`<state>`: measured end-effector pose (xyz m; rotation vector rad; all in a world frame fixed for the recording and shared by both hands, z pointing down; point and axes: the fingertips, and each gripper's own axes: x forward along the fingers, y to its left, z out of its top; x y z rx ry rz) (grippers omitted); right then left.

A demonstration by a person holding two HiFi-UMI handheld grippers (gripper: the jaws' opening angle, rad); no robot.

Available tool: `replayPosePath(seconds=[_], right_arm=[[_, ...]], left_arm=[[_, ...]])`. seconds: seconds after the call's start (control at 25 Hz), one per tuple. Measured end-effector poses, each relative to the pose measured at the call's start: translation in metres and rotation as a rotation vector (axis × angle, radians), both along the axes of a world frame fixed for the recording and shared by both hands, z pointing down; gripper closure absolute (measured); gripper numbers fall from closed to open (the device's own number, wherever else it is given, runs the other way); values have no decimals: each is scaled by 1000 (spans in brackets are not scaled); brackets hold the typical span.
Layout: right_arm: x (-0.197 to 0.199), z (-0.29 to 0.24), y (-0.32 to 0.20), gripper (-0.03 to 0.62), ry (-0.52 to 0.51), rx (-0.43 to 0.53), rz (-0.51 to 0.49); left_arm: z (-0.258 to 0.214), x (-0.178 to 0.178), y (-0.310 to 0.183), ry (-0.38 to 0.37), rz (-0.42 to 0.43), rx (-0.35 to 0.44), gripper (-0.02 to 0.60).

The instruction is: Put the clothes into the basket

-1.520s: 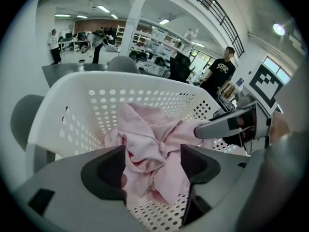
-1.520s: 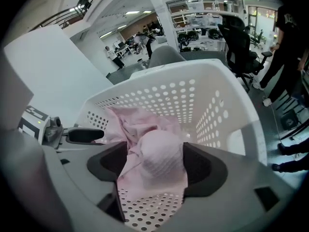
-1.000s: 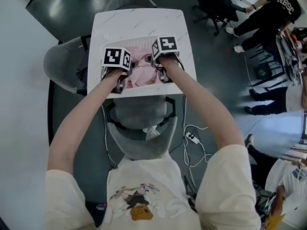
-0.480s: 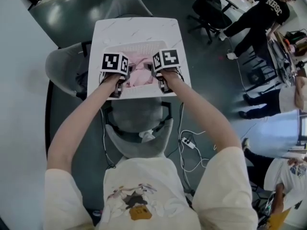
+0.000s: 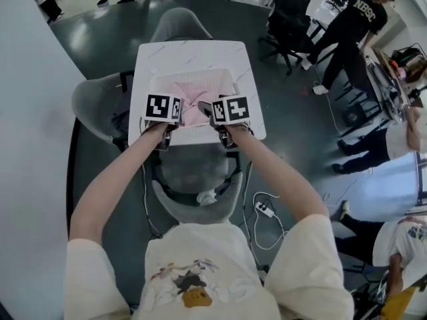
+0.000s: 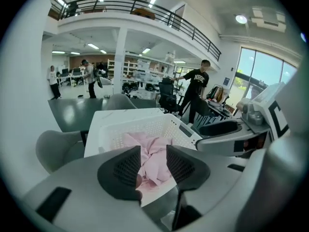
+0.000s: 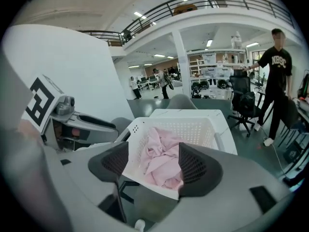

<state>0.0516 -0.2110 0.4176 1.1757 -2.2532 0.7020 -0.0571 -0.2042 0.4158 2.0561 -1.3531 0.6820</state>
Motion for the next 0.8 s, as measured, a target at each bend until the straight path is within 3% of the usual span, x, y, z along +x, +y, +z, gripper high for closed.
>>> replayPosePath(seconds=[0.12, 0.2, 0.28, 0.56, 0.8], right_arm=[[-4, -9, 29, 278, 22, 70, -39], [-4, -18, 42, 335, 31, 119, -36], [-4, -28, 51, 387, 28, 162, -20], [-9, -37, 93, 476, -13, 244, 32], [-16, -59, 129, 516, -58, 325, 56]], left_arm=[[-6, 0, 22, -11, -10, 30, 456], [-14, 5, 34, 19, 1, 46, 491], [-23, 10, 45, 53, 16, 64, 495], [-44, 10, 94, 88, -2, 168, 528], [-59, 6, 132, 141, -17, 225, 557]])
